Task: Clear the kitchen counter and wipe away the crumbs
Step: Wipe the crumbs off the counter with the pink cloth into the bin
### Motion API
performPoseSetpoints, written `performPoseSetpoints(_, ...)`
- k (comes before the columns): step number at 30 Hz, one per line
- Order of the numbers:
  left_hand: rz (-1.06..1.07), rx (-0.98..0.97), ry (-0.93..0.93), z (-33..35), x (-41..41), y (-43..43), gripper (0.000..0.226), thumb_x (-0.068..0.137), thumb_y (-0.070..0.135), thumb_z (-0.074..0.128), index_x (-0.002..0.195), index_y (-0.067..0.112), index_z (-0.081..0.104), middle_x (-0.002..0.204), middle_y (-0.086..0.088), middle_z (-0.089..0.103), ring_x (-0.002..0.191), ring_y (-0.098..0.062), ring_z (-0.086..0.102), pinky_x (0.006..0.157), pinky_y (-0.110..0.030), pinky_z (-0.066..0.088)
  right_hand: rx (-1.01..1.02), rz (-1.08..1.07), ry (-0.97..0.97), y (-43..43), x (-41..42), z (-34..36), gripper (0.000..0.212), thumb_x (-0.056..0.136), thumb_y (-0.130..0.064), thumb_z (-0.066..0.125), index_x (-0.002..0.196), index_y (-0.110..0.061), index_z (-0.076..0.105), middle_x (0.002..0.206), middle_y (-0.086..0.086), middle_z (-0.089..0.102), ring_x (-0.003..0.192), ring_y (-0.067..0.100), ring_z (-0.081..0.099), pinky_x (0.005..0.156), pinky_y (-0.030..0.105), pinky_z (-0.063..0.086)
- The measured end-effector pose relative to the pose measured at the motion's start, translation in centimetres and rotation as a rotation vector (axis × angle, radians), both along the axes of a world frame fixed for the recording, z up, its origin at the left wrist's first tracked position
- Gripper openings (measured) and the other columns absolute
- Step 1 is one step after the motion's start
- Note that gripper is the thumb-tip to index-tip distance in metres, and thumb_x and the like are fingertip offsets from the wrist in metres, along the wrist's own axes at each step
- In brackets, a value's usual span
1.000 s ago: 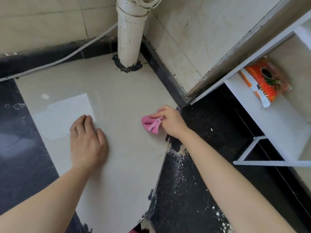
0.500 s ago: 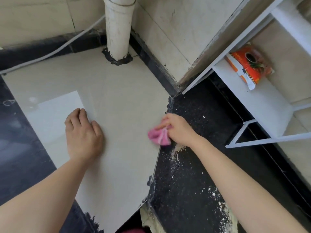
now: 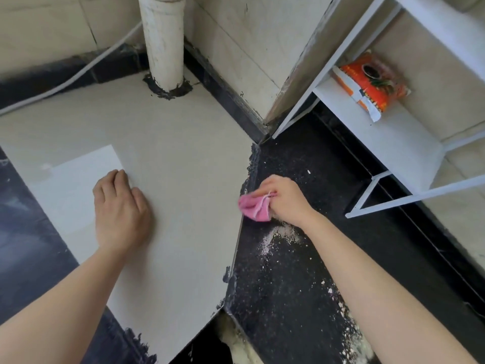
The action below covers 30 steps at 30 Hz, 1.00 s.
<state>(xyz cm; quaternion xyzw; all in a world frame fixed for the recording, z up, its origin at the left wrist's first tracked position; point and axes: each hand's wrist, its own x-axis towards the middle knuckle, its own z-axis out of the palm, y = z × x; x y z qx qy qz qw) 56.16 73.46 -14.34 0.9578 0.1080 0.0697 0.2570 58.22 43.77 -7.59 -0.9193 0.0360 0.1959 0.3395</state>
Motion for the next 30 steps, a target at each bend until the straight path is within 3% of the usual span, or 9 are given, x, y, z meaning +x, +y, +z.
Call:
performPoseSetpoints(5, -0.080, 0.026, 0.013, 0.1, -1.5, -1.4, 0.047, 0.091, 0.016, 0.028, 0.128, -0.010, 0.041, 0.131, -0.027, 0.041, 0.122, -0.040, 0.031, 0.109, -0.045, 0.024, -0.034, 0.060, -0.073, 2.0, 3.4, -1.4, 0.018, 0.082, -0.025, 0.070, 0.098, -0.019, 0.076, 0.100, -0.003, 0.055, 0.096, 0.015, 0.053, 0.084, 0.028, 0.044)
performPoseSetpoints(7, -0.110, 0.025, 0.025, 0.3, -2.3, -2.4, 0.052, 0.091, 0.021, 0.024, 0.128, -0.011, 0.040, 0.130, -0.028, 0.042, 0.122, -0.040, 0.032, 0.109, -0.043, 0.023, -0.142, 0.120, -0.034, 0.5, 2.0, -1.6, 0.015, 0.085, -0.013, 0.064, 0.096, -0.014, 0.074, 0.106, -0.001, 0.056, 0.100, 0.015, 0.052, 0.089, 0.028, 0.043)
performPoseSetpoints(11, -0.173, -0.005, 0.016, 0.9, -2.4, -5.3, 0.054, 0.091, 0.022, 0.026, 0.126, -0.015, 0.042, 0.125, -0.031, 0.046, 0.118, -0.041, 0.036, 0.107, -0.045, 0.025, -0.246, 0.254, 0.085, -2.4, 1.1, -0.2, 0.030, 0.079, -0.002, 0.055, 0.077, -0.025, 0.074, 0.092, 0.003, 0.070, 0.076, 0.012, 0.063, 0.065, 0.021, 0.051)
performPoseSetpoints(14, -0.214, -0.031, 0.024, 1.2, -1.3, -8.2, 0.057, 0.090, 0.024, 0.025, 0.125, -0.016, 0.045, 0.123, -0.032, 0.049, 0.117, -0.042, 0.039, 0.106, -0.045, 0.027, -0.079, 0.089, -0.064, -2.5, 3.9, 0.1, 0.024, 0.085, -0.010, 0.060, 0.095, -0.025, 0.076, 0.096, 0.002, 0.071, 0.075, 0.006, 0.059, 0.056, 0.010, 0.040)
performPoseSetpoints(18, -0.270, -0.018, 0.037, 1.2, 0.7, -11.5, 0.058, 0.089, 0.026, 0.024, 0.126, -0.014, 0.045, 0.125, -0.030, 0.049, 0.117, -0.046, 0.042, 0.107, -0.043, 0.027, -0.143, 0.091, -0.130, -1.7, 4.5, -1.7, 0.028, 0.091, -0.011, 0.054, 0.109, -0.024, 0.071, 0.099, 0.000, 0.060, 0.084, 0.013, 0.054, 0.071, 0.026, 0.046)
performPoseSetpoints(22, -0.271, 0.067, 0.094, 0.7, 2.5, -13.5, 0.061, 0.090, 0.030, 0.017, 0.133, -0.008, 0.039, 0.134, -0.024, 0.042, 0.127, -0.040, 0.035, 0.112, -0.043, 0.024, -0.202, 0.254, 0.060, -4.4, 2.6, -1.1, 0.023, 0.082, -0.013, 0.060, 0.087, -0.029, 0.075, 0.084, -0.011, 0.060, 0.076, 0.007, 0.059, 0.069, 0.031, 0.053)
performPoseSetpoints(26, -0.214, 0.104, 0.130, -0.2, 2.9, -14.0, 0.056, 0.091, 0.031, 0.019, 0.134, 0.000, 0.038, 0.136, -0.017, 0.040, 0.128, -0.036, 0.032, 0.112, -0.042, 0.026, -0.093, 0.074, -0.233, -6.6, 6.7, -0.1, 0.030, 0.088, -0.015, 0.056, 0.087, -0.042, 0.071, 0.080, -0.005, 0.061, 0.071, 0.006, 0.057, 0.060, 0.020, 0.045)
performPoseSetpoints(28, -0.218, 0.116, 0.134, -0.4, 2.8, -14.0, 0.055, 0.091, 0.031, 0.021, 0.133, 0.001, 0.039, 0.135, -0.017, 0.041, 0.127, -0.036, 0.033, 0.111, -0.043, 0.028, -0.071, -0.068, -0.335, -6.9, 9.6, -1.2, 0.028, 0.091, -0.012, 0.054, 0.102, -0.032, 0.071, 0.092, -0.001, 0.061, 0.079, 0.009, 0.056, 0.063, 0.015, 0.042)
performPoseSetpoints(30, -0.196, 0.107, 0.129, -0.5, 3.1, -14.0, 0.053, 0.091, 0.031, 0.023, 0.131, 0.002, 0.041, 0.133, -0.016, 0.042, 0.125, -0.036, 0.034, 0.109, -0.044, 0.029, -0.118, -0.083, -0.349, -6.6, 11.3, -2.9, 0.028, 0.092, -0.009, 0.053, 0.111, -0.018, 0.070, 0.105, 0.005, 0.061, 0.092, 0.020, 0.056, 0.073, 0.025, 0.047)
